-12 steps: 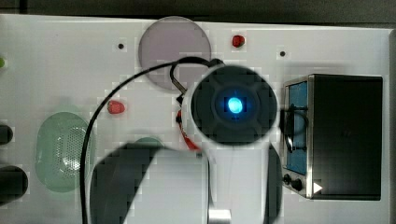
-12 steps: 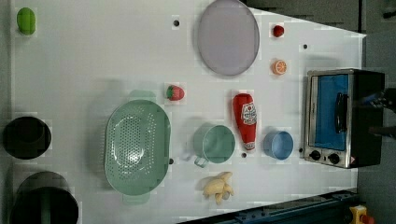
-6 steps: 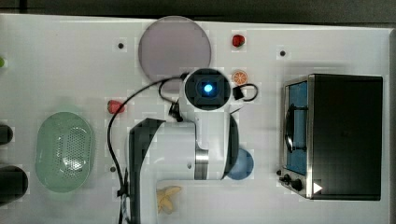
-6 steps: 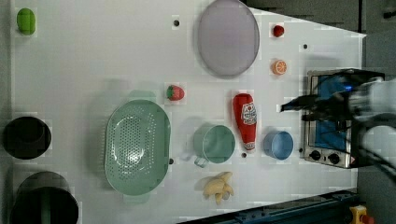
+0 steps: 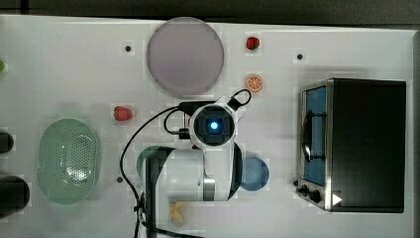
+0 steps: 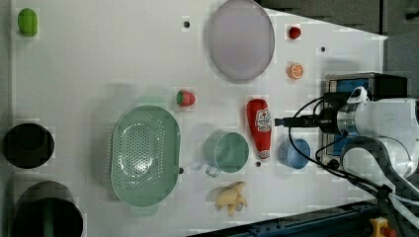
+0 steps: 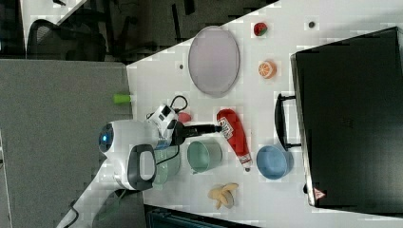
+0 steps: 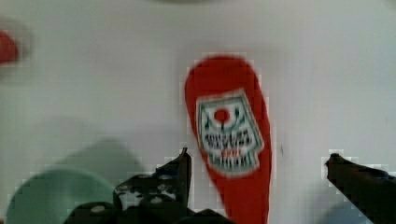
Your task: Pick Ketchup from the table and place it in strainer.
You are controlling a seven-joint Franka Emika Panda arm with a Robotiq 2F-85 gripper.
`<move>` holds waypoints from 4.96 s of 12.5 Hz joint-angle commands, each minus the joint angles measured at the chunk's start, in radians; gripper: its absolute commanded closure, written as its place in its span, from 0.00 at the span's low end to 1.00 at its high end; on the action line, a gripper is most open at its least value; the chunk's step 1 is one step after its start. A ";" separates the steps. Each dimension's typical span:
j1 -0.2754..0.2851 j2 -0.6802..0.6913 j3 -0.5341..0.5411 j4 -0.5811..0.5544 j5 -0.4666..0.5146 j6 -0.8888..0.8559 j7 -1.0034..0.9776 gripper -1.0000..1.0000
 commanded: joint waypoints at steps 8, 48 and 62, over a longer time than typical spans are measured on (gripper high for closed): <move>0.000 0.266 0.008 -0.003 0.000 0.237 -0.089 0.00; 0.115 0.193 0.554 0.214 -0.082 0.107 1.080 0.00; -0.107 -0.332 0.057 0.477 -0.035 -0.690 0.964 0.00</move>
